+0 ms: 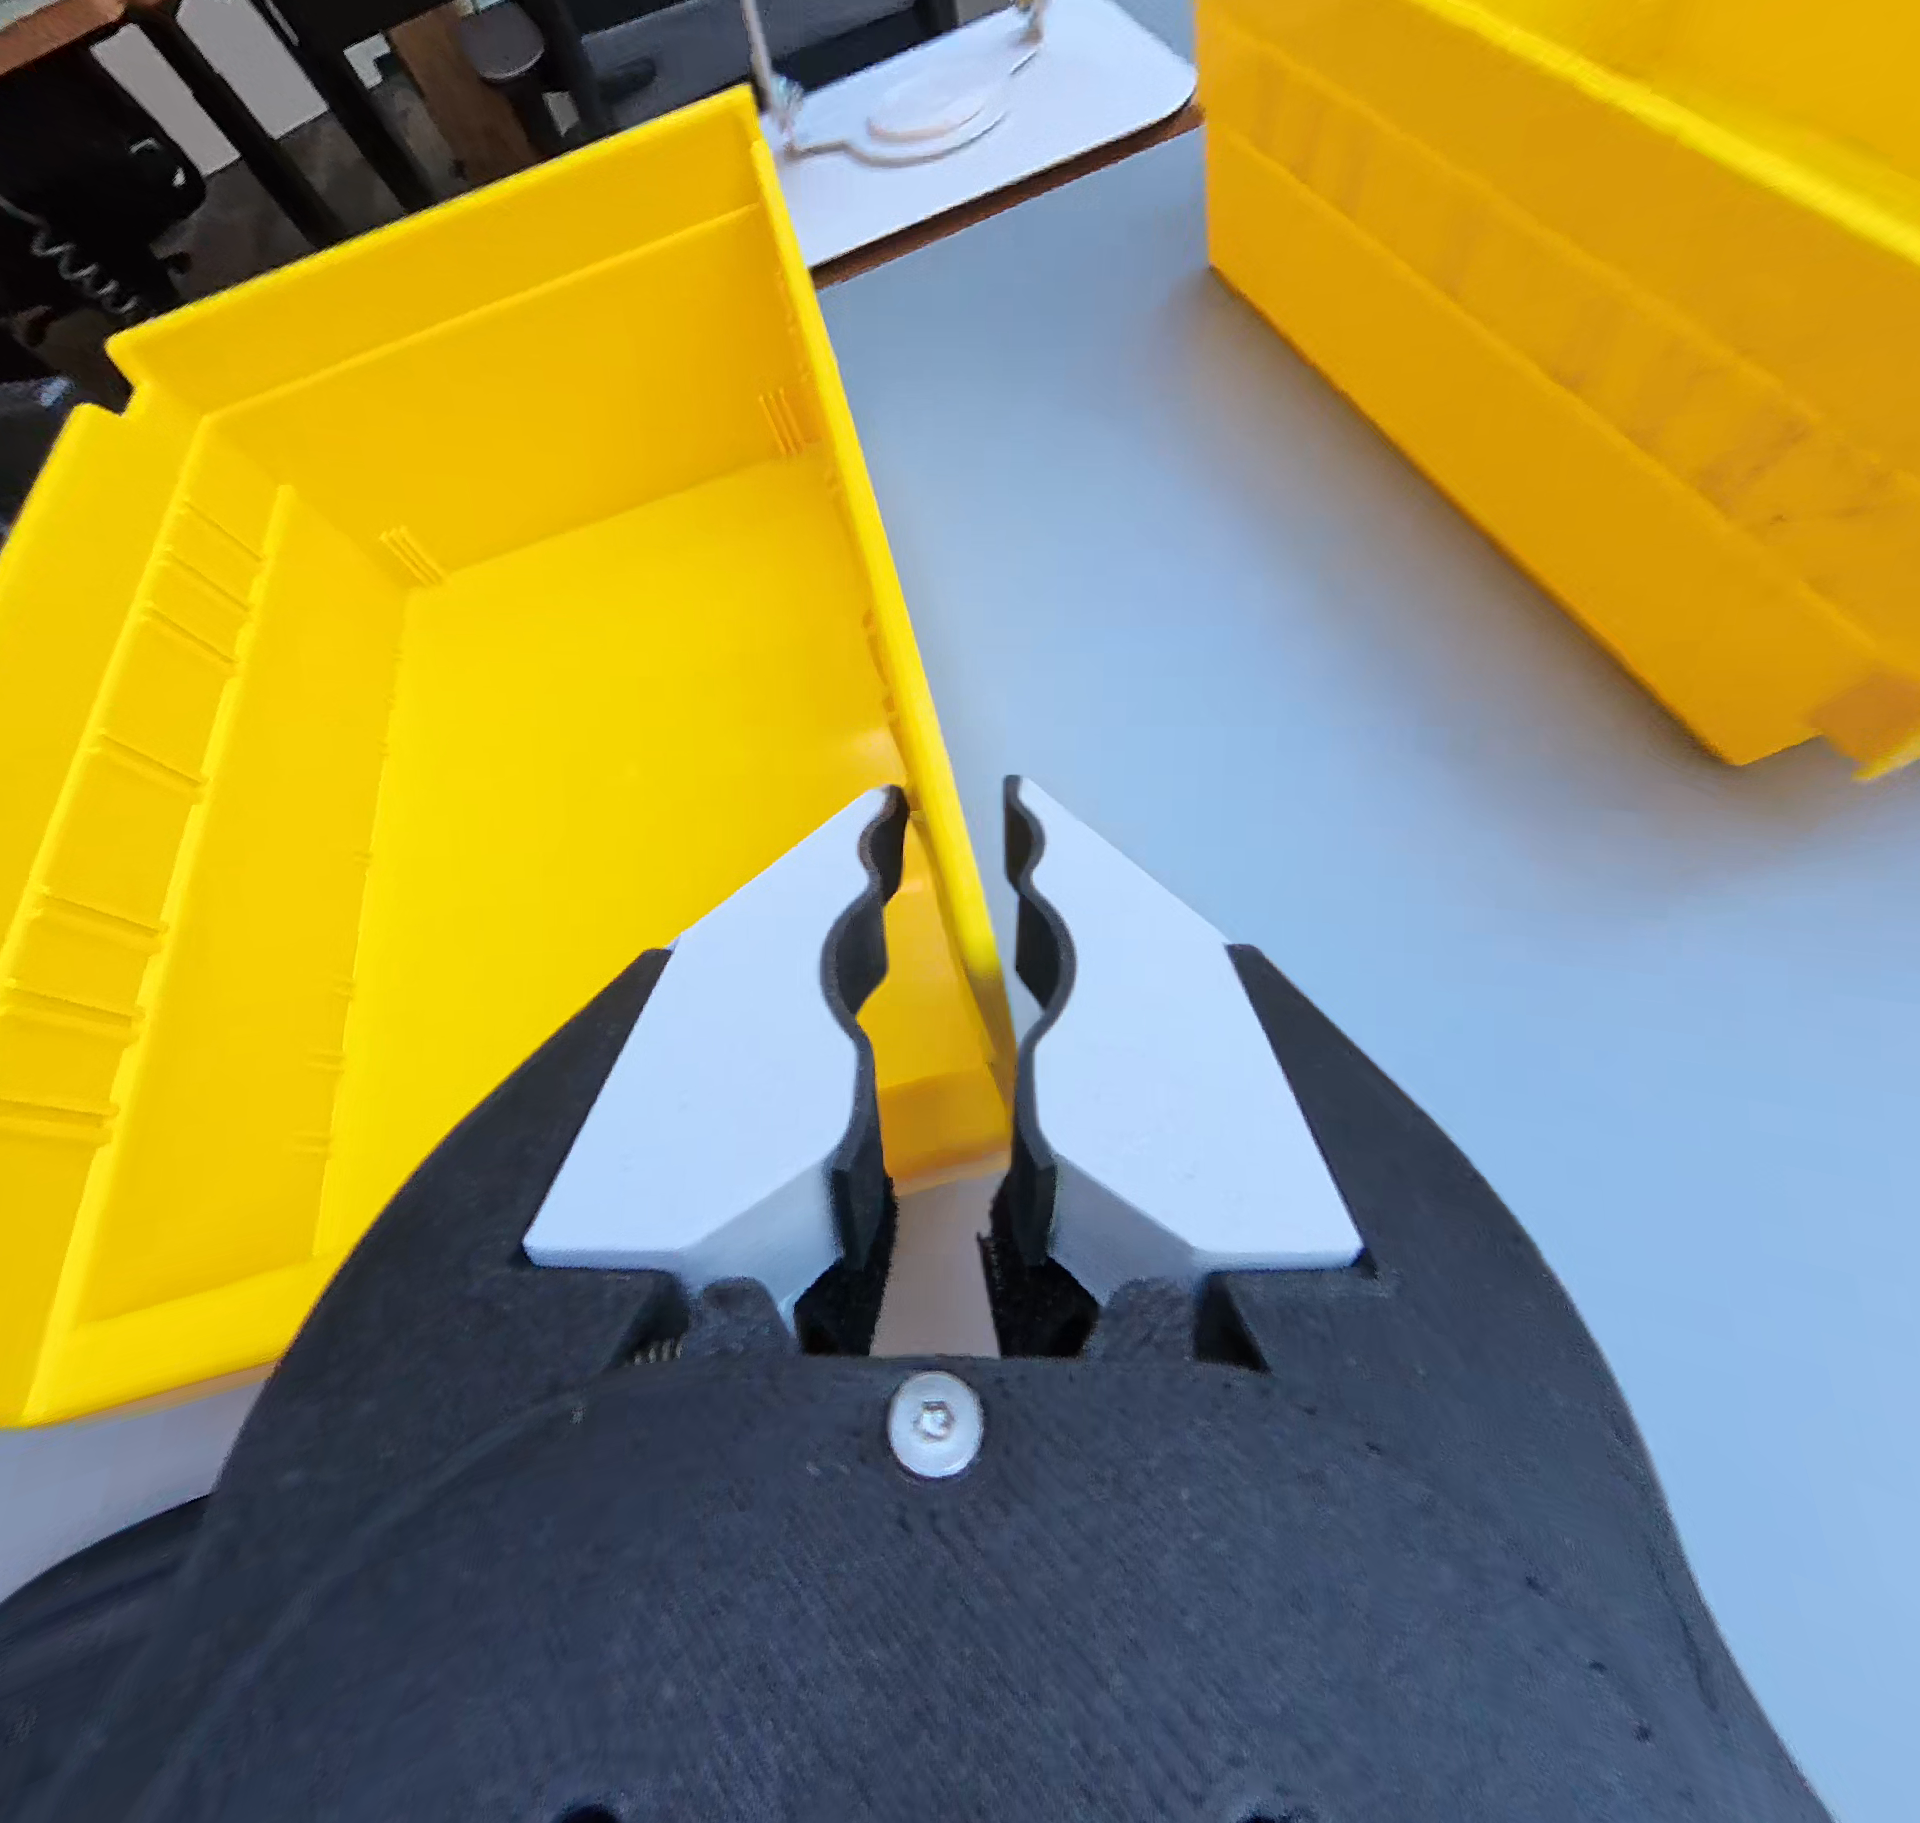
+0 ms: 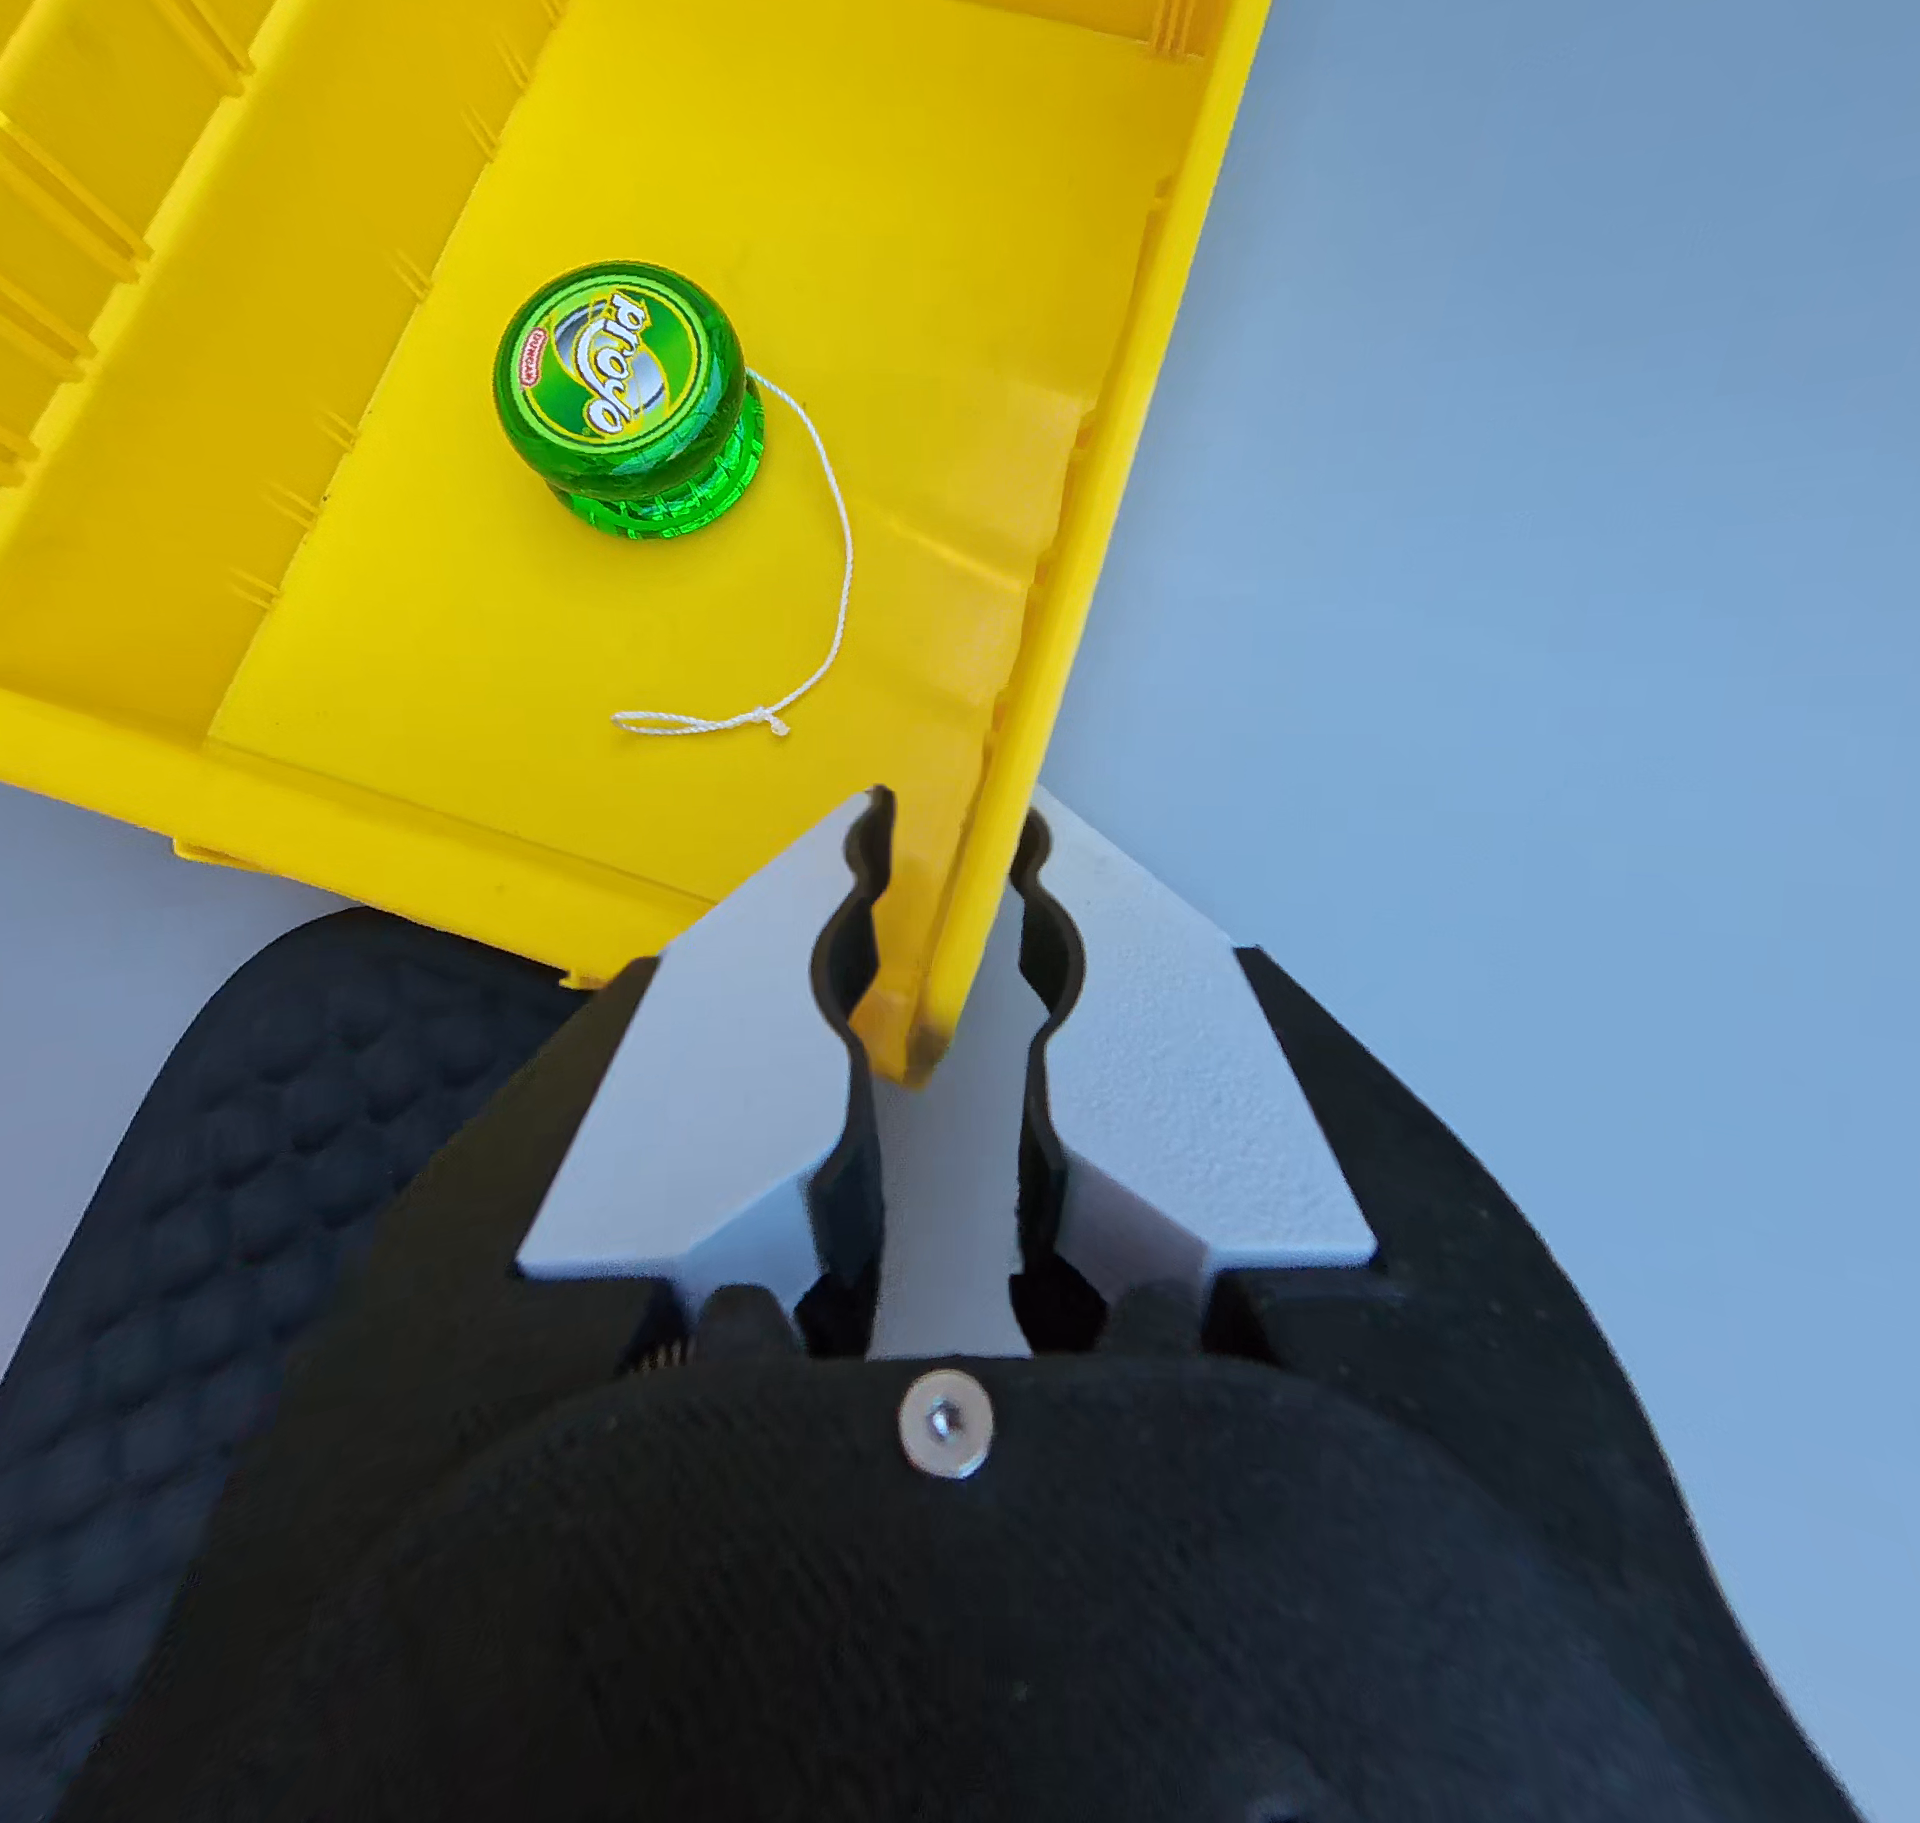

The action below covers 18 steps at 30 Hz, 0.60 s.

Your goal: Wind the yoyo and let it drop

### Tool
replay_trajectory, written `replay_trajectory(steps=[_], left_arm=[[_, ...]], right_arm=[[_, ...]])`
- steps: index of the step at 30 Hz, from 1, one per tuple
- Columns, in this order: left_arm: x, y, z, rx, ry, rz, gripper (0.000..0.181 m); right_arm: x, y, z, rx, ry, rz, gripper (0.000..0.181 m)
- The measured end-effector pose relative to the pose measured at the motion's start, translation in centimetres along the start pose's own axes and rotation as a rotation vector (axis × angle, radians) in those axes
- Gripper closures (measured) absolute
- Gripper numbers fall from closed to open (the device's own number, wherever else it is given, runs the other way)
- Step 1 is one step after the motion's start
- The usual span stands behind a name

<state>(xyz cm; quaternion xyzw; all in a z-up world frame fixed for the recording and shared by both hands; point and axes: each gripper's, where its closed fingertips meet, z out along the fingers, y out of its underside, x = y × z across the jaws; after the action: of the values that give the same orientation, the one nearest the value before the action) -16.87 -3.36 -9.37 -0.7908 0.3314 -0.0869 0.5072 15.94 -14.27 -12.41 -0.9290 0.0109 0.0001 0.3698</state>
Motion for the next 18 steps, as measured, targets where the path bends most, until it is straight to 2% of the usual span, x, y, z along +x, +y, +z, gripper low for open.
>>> replay_trajectory(steps=[2,5,9,11,14,18], left_arm=[[1.1,-0.8,-1.5,0.075,0.019,-0.015,0.150],[2.0,-2.1,-5.2,0.209,0.056,-0.057,0.136],[0.6,-2.7,-10.1,0.336,0.030,-0.099,0.131],[-0.4,-2.6,-11.9,0.360,0.009,-0.112,0.131],[-1.5,-2.4,-13.9,0.386,-0.016,-0.127,0.130],[-2.6,-2.1,-15.7,0.395,-0.061,-0.106,0.129]], right_arm=[[-0.4,-0.4,-0.6,0.033,-0.009,0.016,0.141],[-0.8,-1.3,-2.3,0.080,0.025,0.006,0.123],[-2.2,-4.7,-6.6,0.214,0.146,-0.059,0.112],[-4.9,-7.6,-8.9,0.307,0.156,-0.121,0.113],[-11.6,-11.7,-10.6,0.380,0.046,-0.197,0.112],[-20.0,-15.2,-8.9,0.321,-0.125,-0.236,0.107]])
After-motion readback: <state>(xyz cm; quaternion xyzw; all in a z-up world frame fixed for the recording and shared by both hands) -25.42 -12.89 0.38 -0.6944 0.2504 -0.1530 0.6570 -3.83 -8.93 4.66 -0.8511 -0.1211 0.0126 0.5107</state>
